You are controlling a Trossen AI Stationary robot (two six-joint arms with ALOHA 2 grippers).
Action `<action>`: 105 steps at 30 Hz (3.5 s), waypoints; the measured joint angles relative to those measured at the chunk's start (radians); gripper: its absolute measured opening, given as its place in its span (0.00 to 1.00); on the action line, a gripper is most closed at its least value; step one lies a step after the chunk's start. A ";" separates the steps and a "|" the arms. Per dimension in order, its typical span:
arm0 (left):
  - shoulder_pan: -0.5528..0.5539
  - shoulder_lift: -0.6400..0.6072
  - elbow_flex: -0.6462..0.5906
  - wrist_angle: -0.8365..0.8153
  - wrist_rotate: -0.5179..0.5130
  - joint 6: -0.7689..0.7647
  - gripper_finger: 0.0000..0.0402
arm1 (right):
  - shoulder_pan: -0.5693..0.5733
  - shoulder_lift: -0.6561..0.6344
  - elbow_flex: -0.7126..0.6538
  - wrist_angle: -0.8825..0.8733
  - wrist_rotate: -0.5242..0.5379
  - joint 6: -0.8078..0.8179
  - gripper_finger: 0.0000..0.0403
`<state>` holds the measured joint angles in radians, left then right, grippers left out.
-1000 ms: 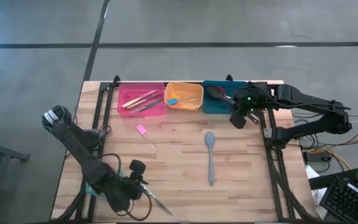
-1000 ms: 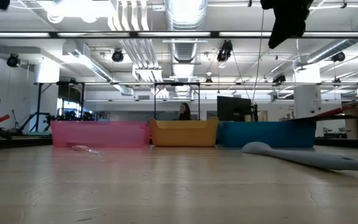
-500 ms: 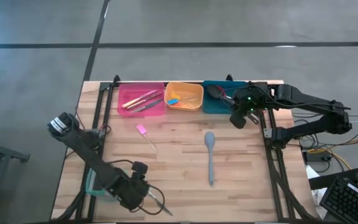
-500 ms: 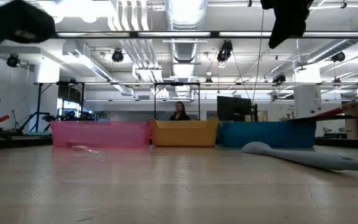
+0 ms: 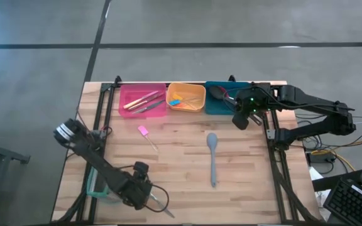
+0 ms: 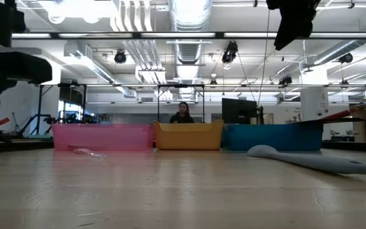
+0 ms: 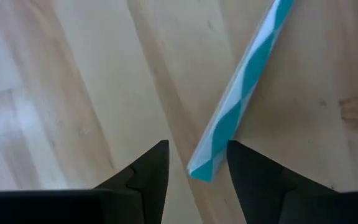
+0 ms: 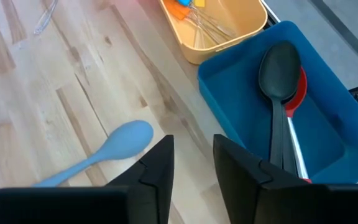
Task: Pick & Place Kitchen Items
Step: Put the blue knife into the red bin
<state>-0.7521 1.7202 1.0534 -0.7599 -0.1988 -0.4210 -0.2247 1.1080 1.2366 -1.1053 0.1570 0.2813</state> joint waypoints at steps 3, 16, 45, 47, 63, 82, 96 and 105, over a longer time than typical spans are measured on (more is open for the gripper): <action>0.000 0.008 -0.001 0.013 0.008 0.000 0.42 | 0.000 0.000 0.000 0.001 0.000 0.004 0.27; 0.026 0.003 -0.075 0.107 0.080 0.068 0.33 | 0.000 0.000 0.000 0.004 0.000 0.000 0.16; 0.113 -0.401 0.006 -0.186 -0.381 0.345 0.11 | 0.000 0.000 0.000 0.012 0.000 -0.001 0.20; 0.131 -0.456 0.005 -0.184 -0.407 0.375 0.11 | 0.000 0.000 0.000 0.012 0.000 -0.001 0.22; 0.391 -0.704 0.006 -0.224 -0.458 0.539 0.11 | 0.000 0.000 0.000 0.013 0.001 -0.004 0.24; 0.903 -0.728 0.006 -0.229 -0.275 0.744 0.11 | 0.000 0.000 0.000 0.016 0.001 -0.019 0.10; 1.294 -0.807 -0.186 -0.131 -0.014 0.899 0.11 | 0.000 0.000 0.000 0.022 0.001 -0.031 0.19; 1.508 -0.820 -0.339 -0.007 0.148 0.976 0.11 | 0.000 0.000 0.000 0.032 0.001 -0.029 0.25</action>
<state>0.7555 0.9005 0.7141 -0.7670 -0.0509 0.5551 -0.2249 1.1080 1.2362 -1.0736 0.1578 0.2520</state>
